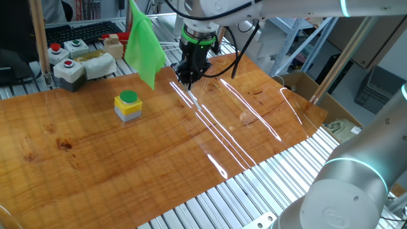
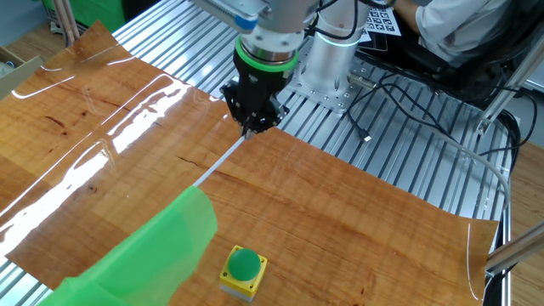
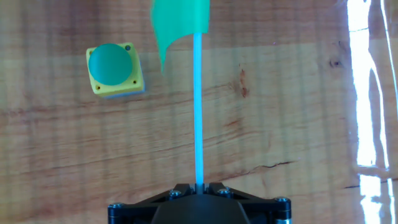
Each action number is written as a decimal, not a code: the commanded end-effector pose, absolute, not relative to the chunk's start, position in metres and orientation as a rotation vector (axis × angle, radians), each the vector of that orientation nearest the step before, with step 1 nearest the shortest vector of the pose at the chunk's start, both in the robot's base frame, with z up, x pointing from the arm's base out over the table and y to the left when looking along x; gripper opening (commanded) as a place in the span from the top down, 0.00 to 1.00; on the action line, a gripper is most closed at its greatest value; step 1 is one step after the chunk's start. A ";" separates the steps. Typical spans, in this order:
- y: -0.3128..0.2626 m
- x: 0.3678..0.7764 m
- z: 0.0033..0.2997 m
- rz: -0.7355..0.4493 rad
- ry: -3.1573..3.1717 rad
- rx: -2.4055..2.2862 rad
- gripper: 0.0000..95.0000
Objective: Wave the flag
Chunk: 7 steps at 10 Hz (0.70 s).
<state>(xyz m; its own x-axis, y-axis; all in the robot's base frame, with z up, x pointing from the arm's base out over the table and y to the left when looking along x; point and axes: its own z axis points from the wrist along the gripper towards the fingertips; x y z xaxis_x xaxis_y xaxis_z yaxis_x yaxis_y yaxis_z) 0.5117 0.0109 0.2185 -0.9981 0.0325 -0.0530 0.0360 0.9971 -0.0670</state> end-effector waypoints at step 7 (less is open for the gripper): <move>0.004 0.540 0.202 -0.020 3.103 0.083 1.00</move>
<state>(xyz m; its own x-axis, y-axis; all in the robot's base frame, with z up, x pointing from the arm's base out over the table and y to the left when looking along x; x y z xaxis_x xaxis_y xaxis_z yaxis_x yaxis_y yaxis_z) 0.5418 0.0041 0.2012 -0.9980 0.0527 -0.0362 0.0532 0.9985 -0.0120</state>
